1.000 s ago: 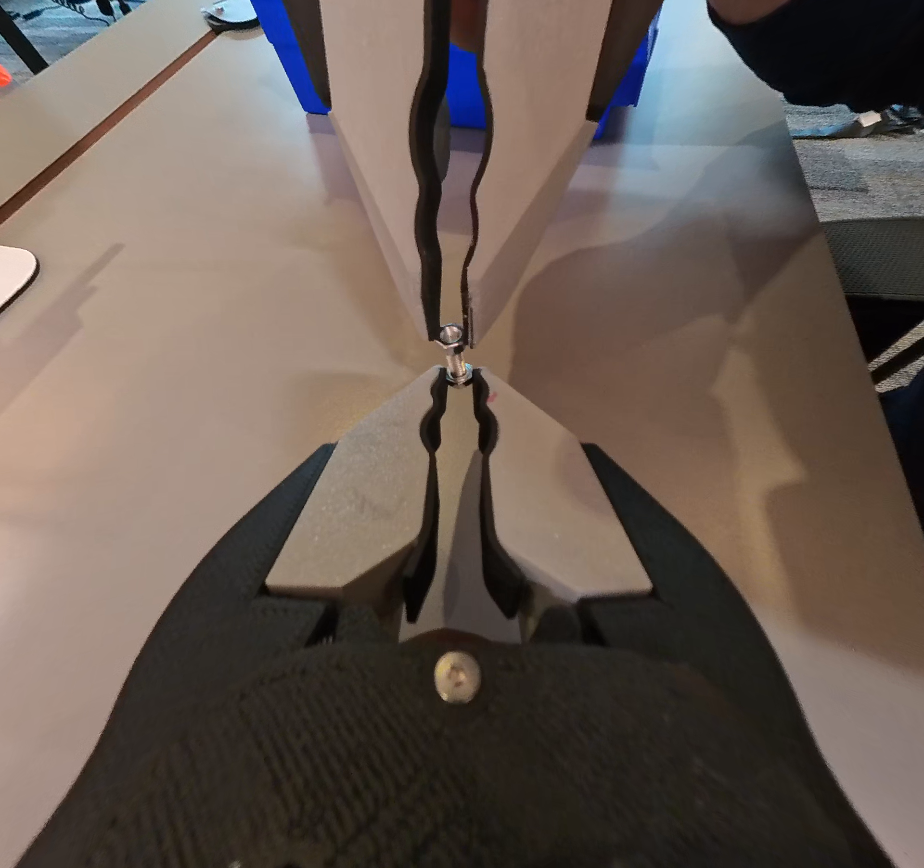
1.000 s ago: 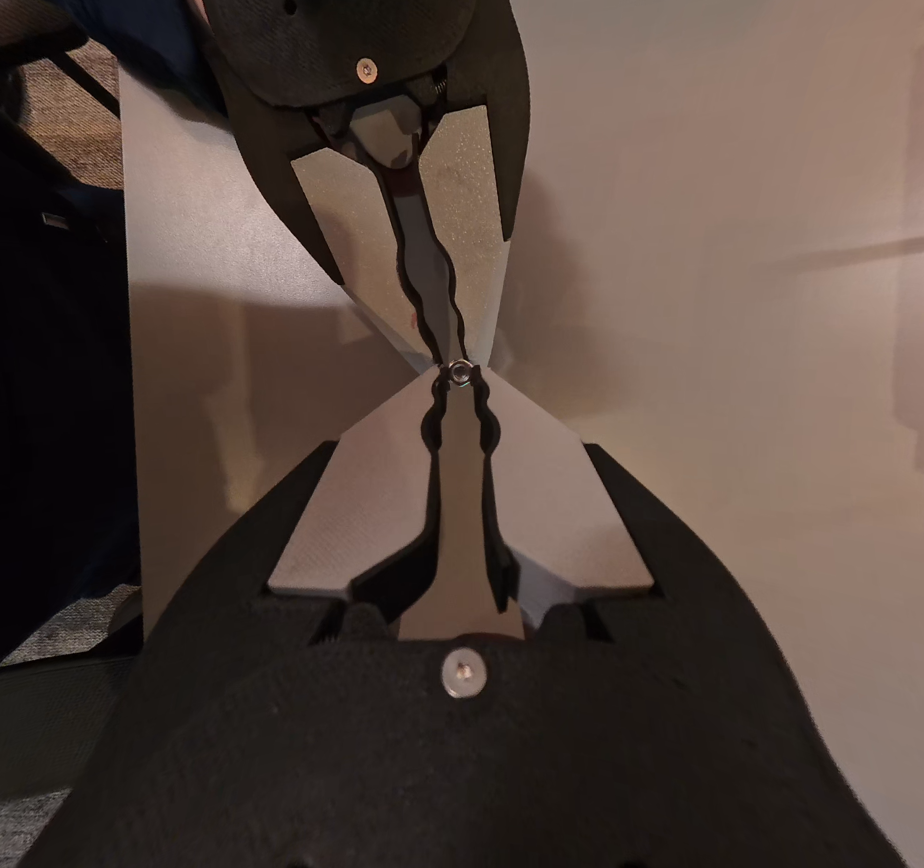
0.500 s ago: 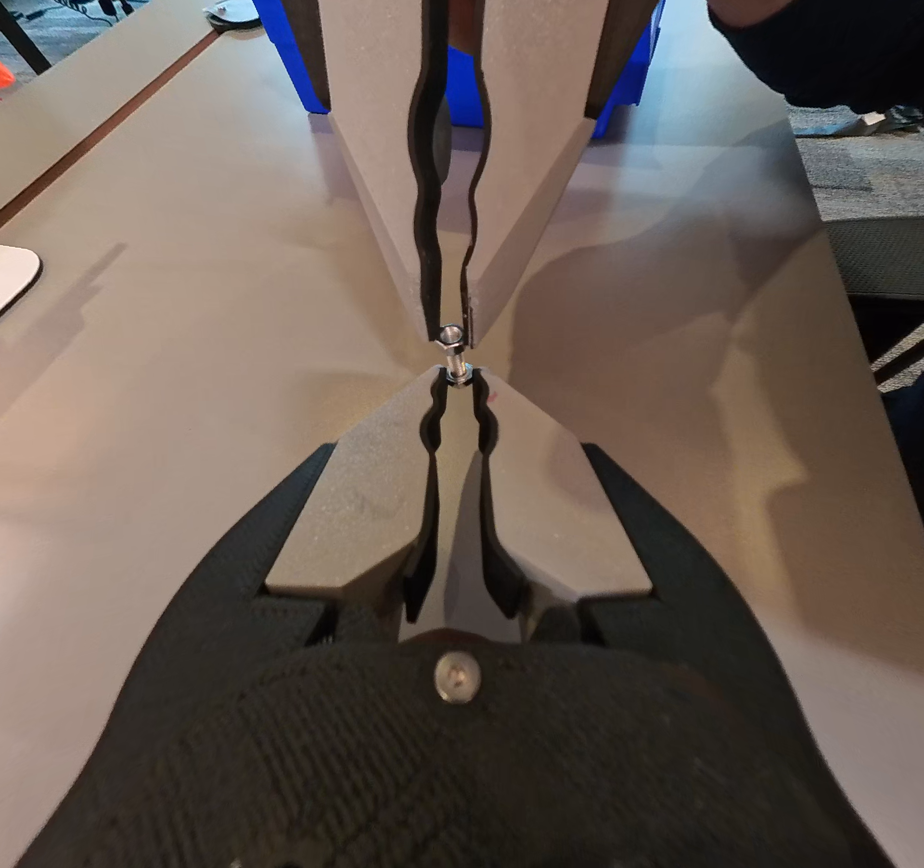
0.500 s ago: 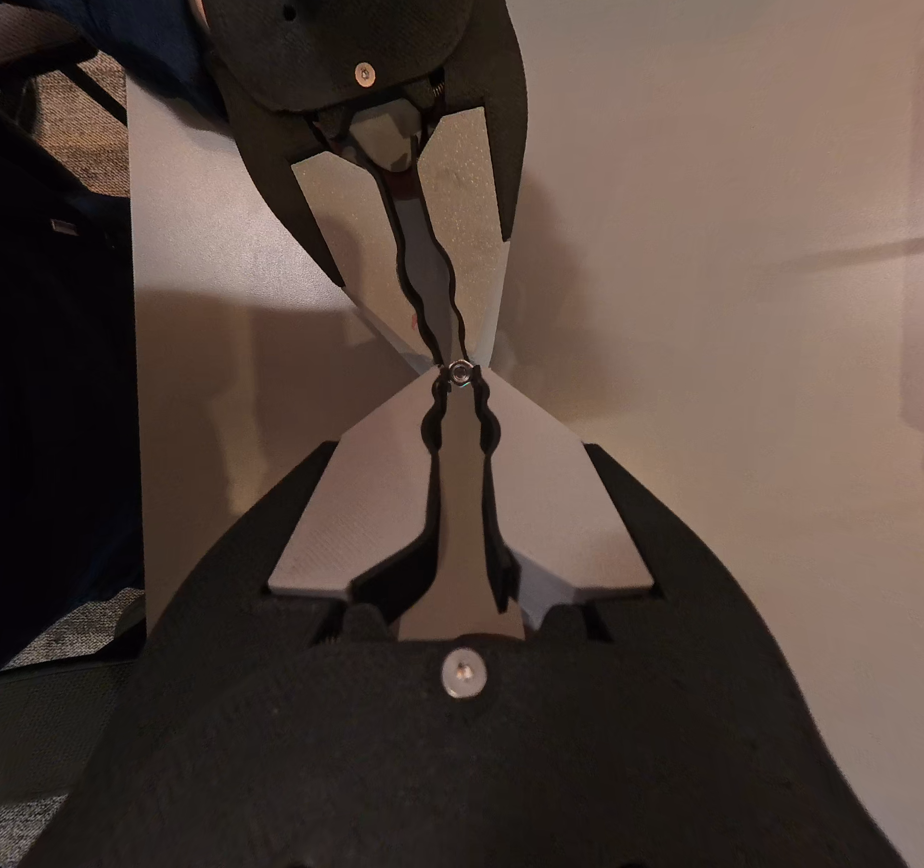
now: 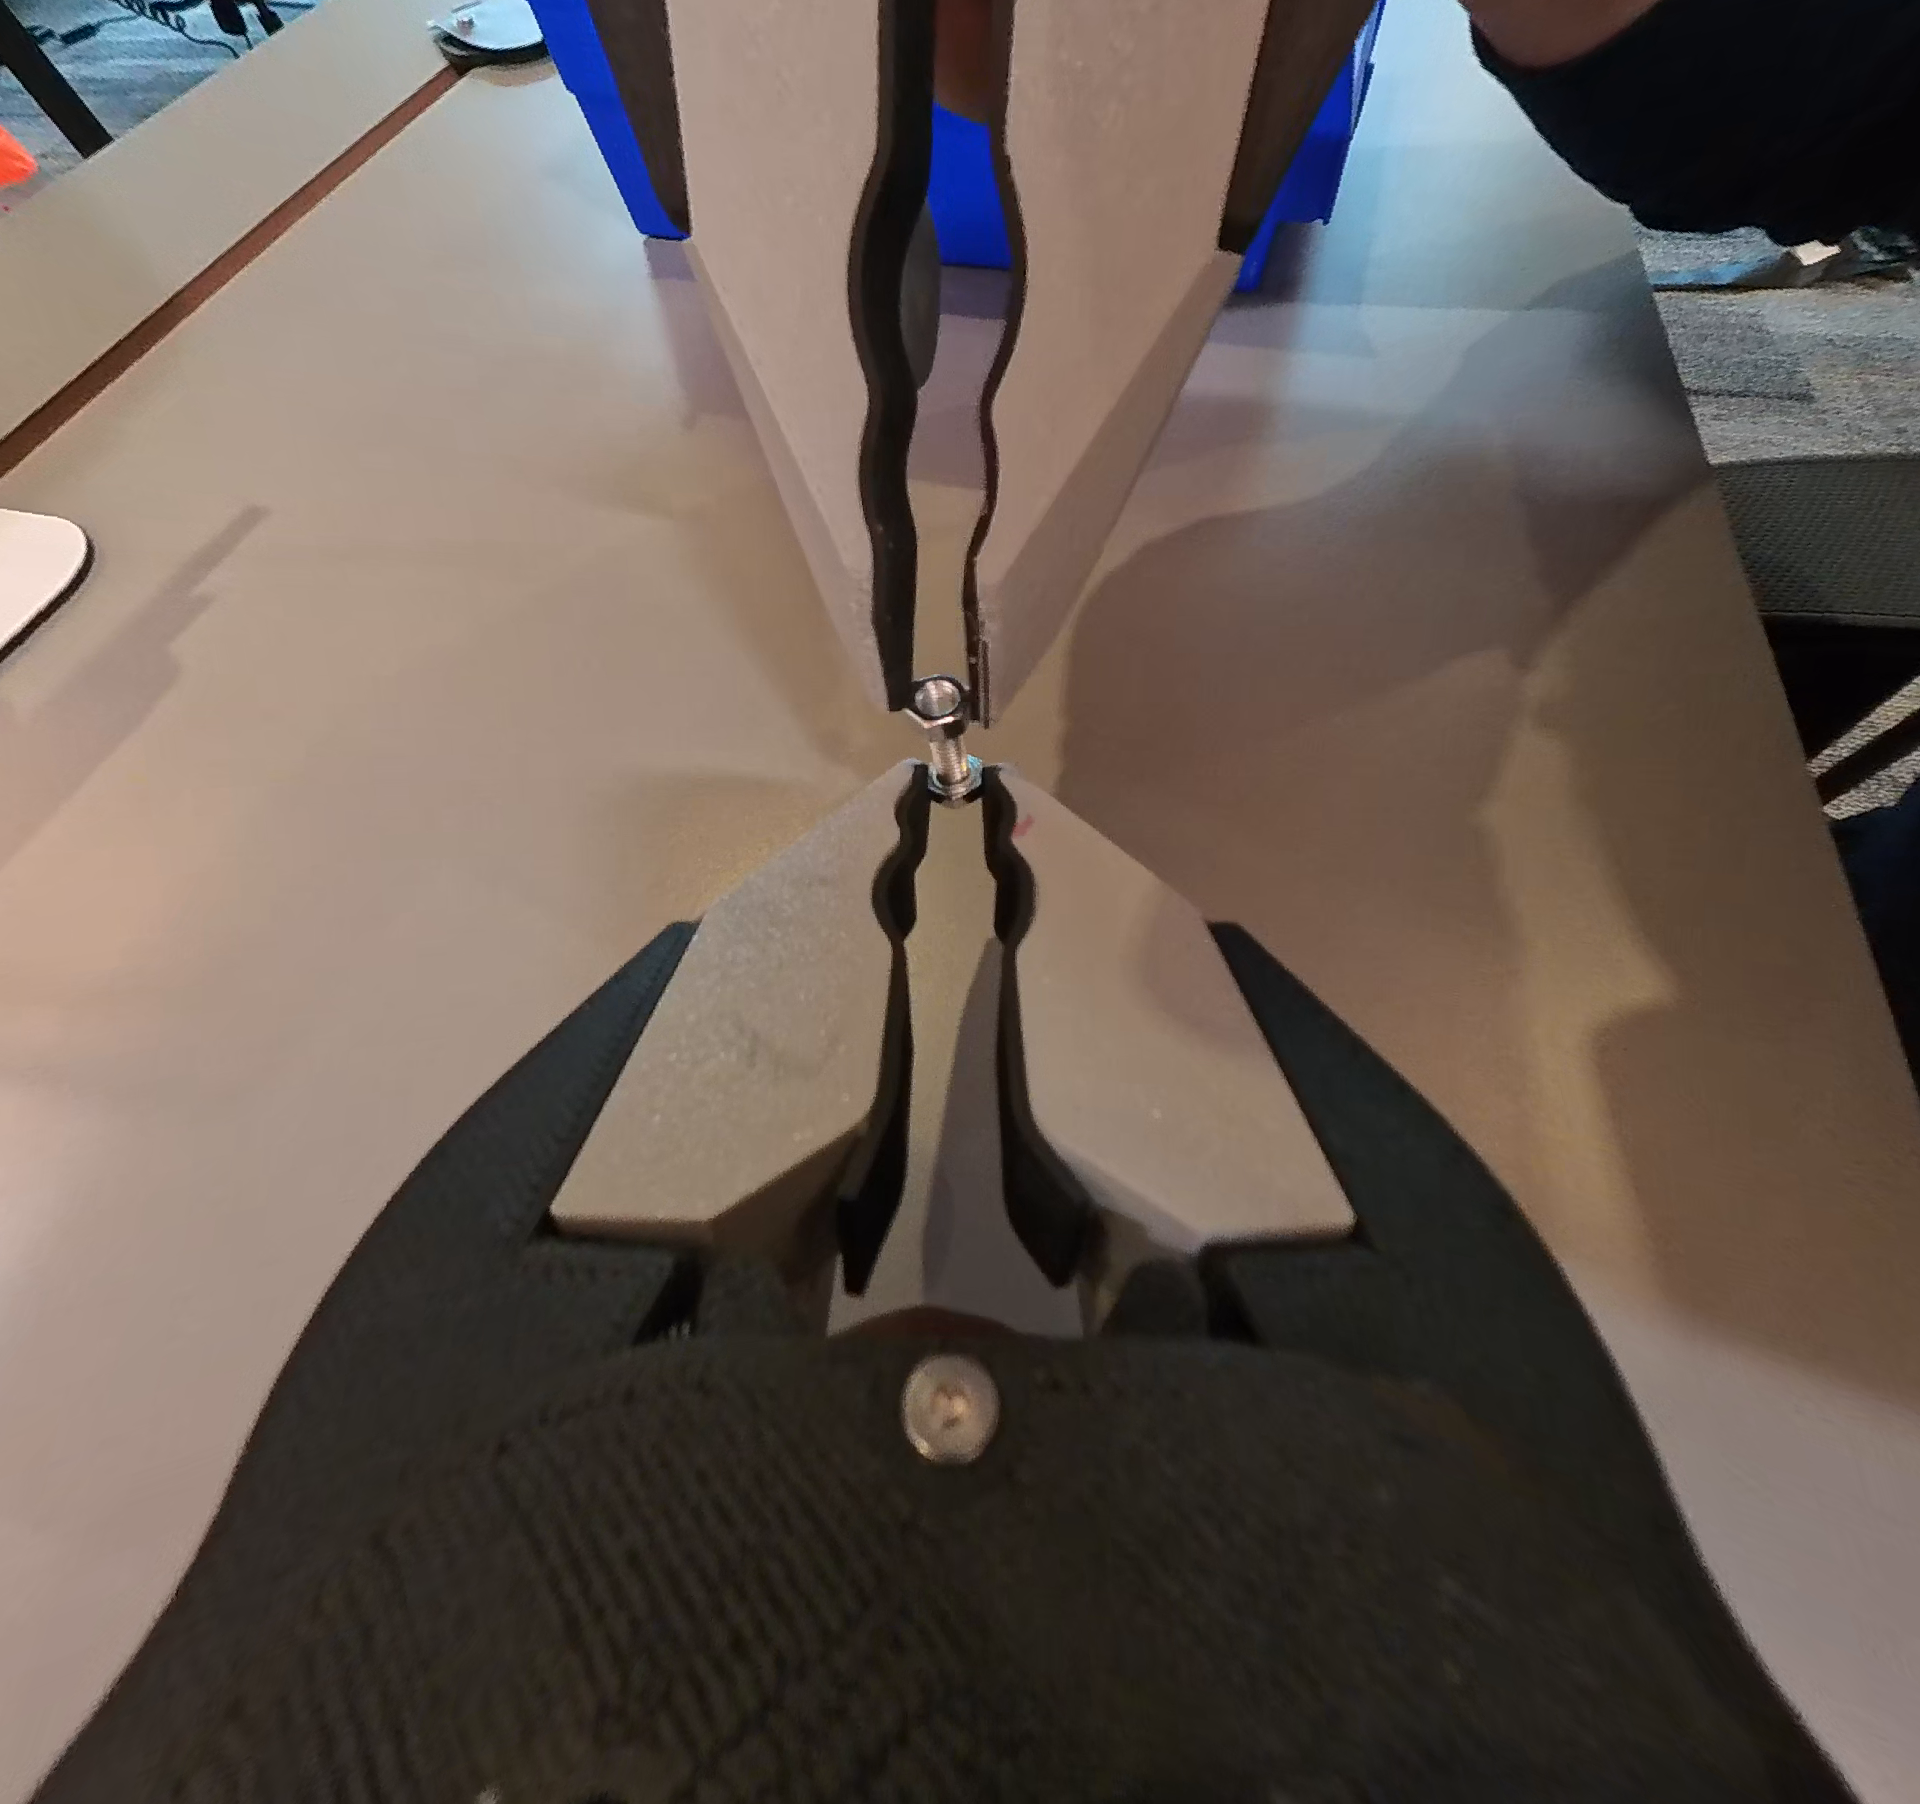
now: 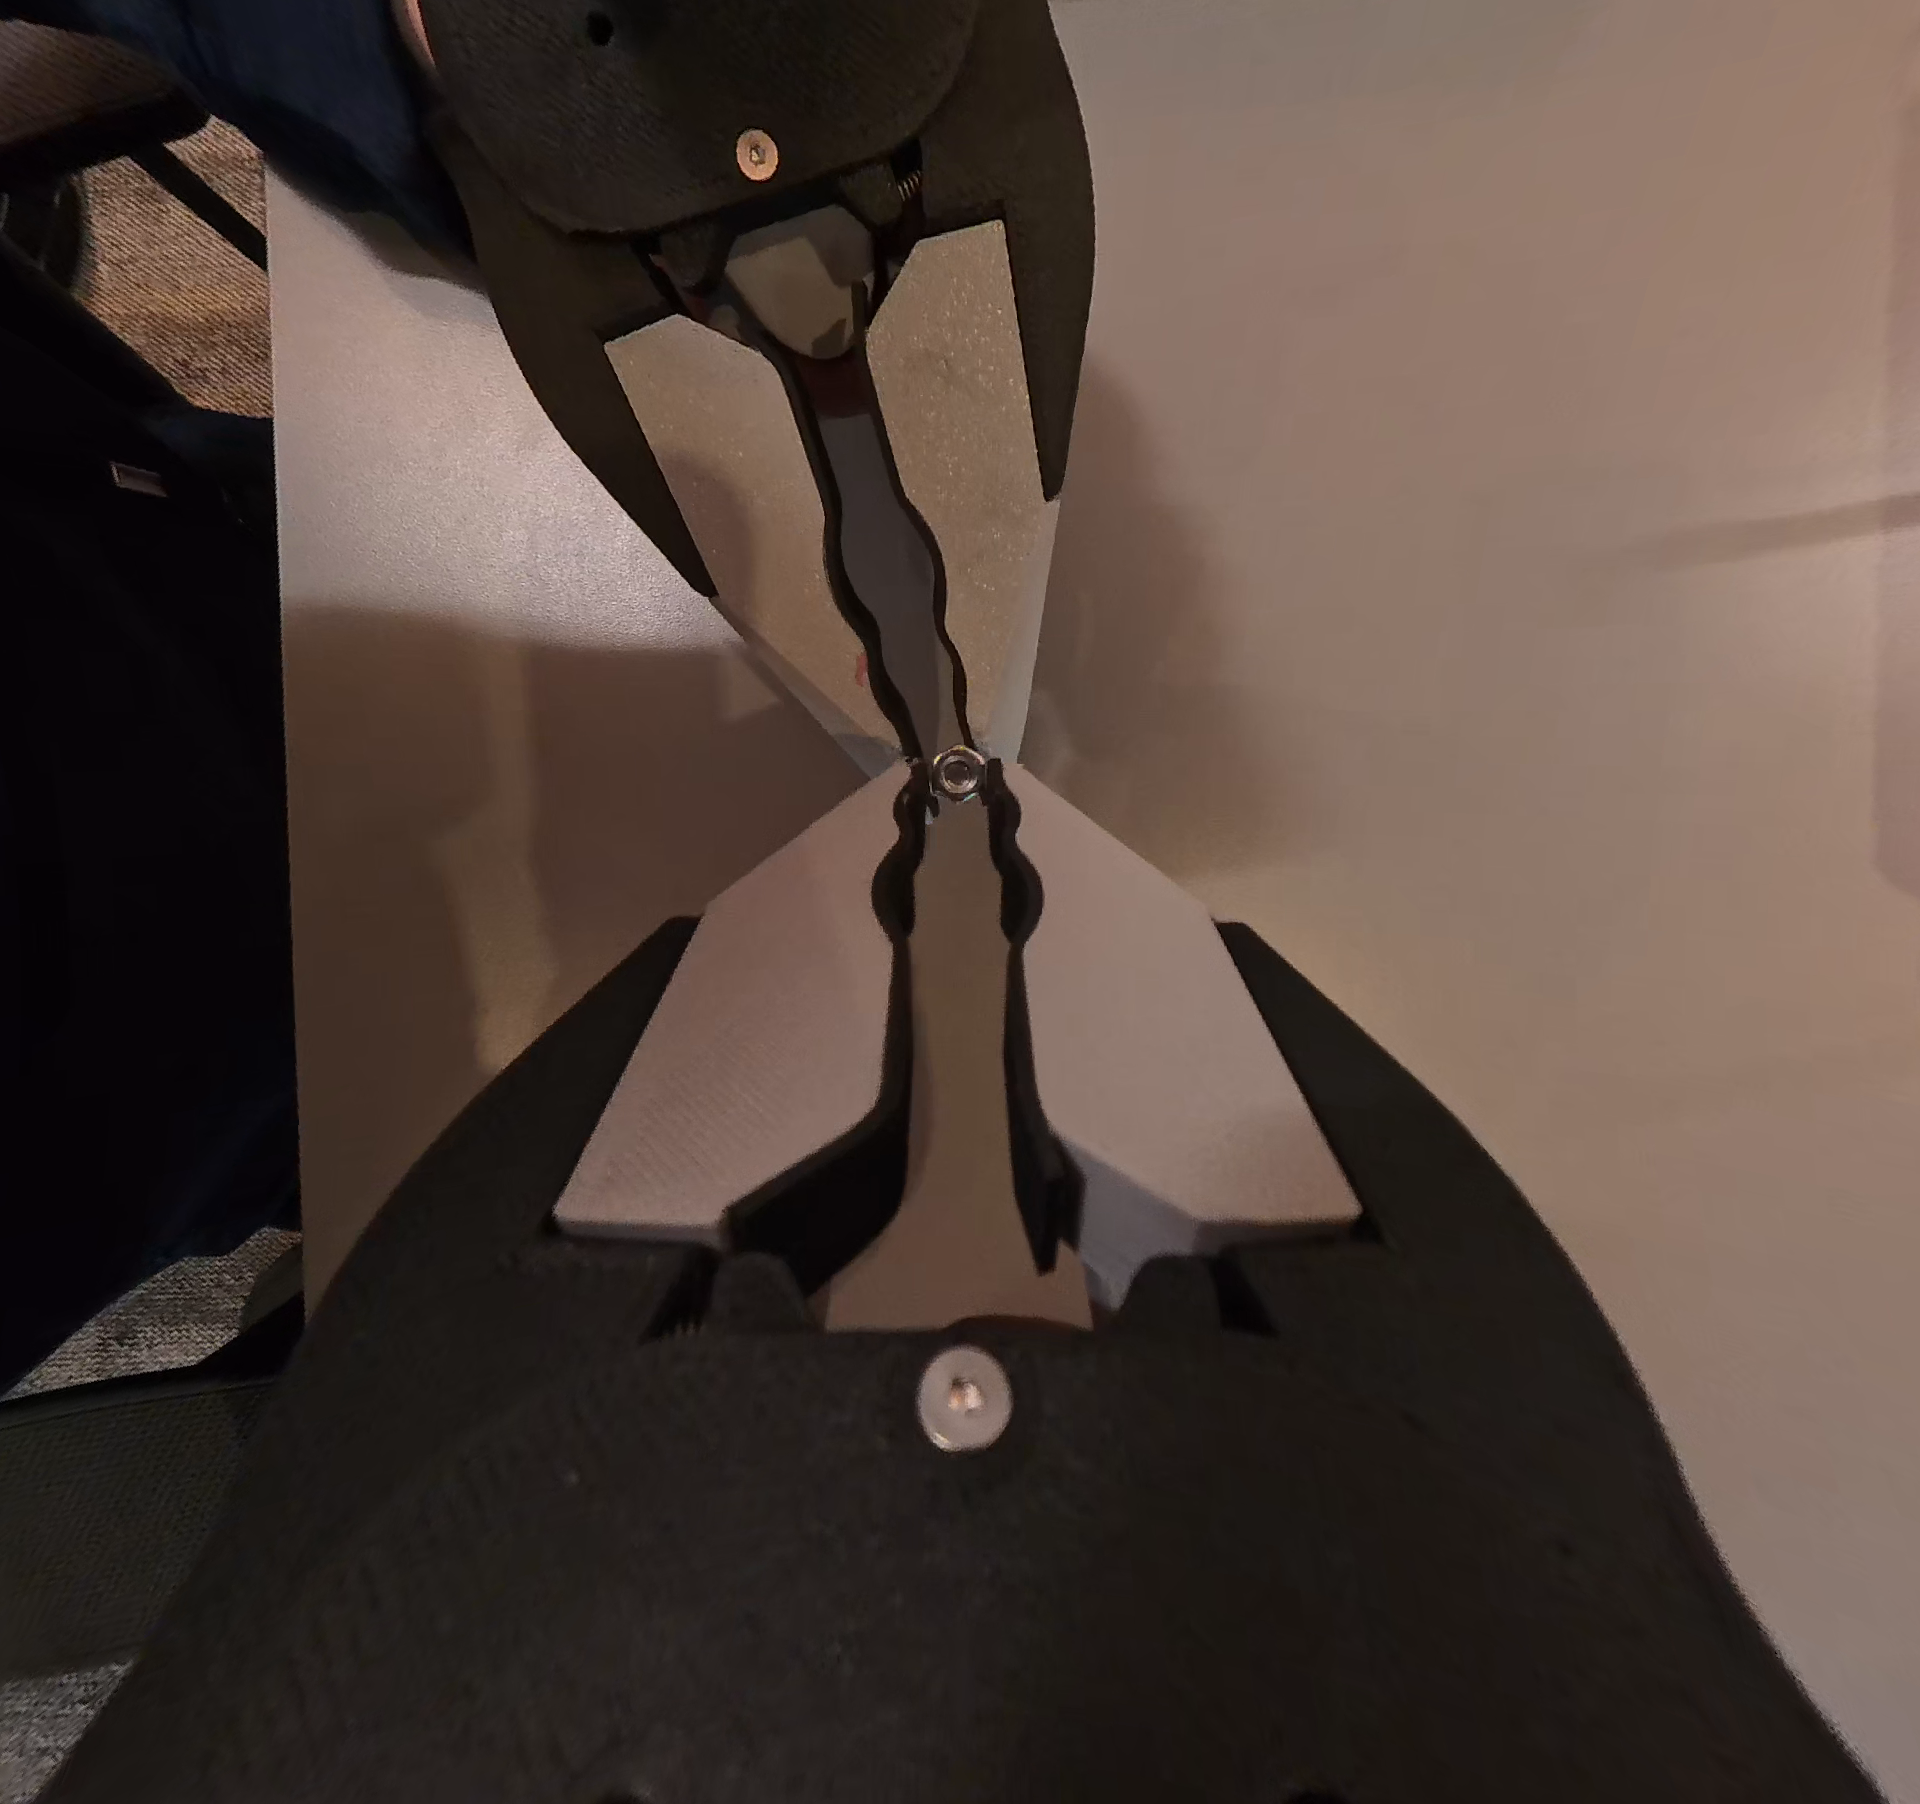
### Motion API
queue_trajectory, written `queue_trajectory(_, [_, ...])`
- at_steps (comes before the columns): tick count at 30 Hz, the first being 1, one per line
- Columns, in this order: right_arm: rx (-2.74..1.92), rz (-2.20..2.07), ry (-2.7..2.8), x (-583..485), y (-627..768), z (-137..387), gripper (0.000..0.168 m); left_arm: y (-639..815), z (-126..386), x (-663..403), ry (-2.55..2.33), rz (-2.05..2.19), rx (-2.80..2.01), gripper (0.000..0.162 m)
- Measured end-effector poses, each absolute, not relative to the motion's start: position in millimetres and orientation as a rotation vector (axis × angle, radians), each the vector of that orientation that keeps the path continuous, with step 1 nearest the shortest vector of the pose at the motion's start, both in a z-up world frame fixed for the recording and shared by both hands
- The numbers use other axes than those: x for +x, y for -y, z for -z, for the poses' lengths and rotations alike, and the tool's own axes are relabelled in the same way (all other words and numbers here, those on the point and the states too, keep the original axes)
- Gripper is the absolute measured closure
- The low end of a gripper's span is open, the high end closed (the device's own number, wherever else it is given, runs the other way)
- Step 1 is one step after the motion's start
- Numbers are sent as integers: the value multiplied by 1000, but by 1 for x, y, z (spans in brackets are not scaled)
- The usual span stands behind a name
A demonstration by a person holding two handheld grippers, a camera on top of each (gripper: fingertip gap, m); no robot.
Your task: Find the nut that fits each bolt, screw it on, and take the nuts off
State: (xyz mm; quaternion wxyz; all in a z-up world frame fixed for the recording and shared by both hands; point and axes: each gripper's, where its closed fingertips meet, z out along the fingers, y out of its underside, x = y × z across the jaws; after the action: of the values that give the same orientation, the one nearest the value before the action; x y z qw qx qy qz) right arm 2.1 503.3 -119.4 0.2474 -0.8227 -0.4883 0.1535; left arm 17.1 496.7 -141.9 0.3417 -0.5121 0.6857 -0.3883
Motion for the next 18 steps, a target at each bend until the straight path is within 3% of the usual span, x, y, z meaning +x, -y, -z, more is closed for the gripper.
queue_trajectory(18, [-1882, -643, 1014, 2, -494, 93, 139, -495, 134, 16, -1756, 1051, -1309, 154])
